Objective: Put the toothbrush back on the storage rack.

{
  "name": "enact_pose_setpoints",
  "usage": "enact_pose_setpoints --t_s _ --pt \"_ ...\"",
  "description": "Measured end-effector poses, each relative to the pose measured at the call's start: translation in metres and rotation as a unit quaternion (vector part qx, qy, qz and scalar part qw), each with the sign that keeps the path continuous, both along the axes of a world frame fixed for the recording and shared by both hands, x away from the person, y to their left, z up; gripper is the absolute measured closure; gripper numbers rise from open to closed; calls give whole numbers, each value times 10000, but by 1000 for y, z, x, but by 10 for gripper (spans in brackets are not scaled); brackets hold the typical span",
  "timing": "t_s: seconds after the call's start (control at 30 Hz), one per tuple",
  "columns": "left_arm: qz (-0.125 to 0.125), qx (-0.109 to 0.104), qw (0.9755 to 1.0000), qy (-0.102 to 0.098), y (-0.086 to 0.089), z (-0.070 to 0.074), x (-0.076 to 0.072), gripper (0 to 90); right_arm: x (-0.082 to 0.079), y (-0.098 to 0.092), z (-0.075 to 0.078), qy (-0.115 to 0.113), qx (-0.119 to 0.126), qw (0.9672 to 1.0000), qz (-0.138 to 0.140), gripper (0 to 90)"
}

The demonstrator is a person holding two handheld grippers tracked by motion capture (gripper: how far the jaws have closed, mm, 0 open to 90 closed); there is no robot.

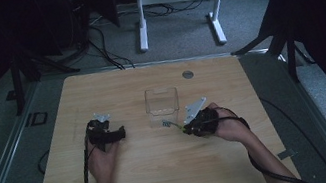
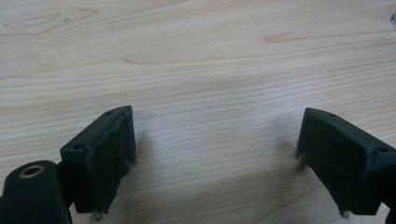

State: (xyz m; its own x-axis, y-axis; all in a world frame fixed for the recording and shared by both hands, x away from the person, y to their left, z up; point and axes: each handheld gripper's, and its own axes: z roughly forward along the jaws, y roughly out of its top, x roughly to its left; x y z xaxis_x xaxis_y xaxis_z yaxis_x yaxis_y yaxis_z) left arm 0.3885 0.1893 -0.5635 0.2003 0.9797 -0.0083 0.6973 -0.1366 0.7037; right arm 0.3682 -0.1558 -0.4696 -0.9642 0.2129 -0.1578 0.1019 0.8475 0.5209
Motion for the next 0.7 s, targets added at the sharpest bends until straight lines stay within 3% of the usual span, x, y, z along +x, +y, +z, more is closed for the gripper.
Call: enact_pose_setpoints --t_s 0.7 --pt "-2 2 10000 1 0 0 0 120 1 -8 5 -69 480 9982 -367 825"
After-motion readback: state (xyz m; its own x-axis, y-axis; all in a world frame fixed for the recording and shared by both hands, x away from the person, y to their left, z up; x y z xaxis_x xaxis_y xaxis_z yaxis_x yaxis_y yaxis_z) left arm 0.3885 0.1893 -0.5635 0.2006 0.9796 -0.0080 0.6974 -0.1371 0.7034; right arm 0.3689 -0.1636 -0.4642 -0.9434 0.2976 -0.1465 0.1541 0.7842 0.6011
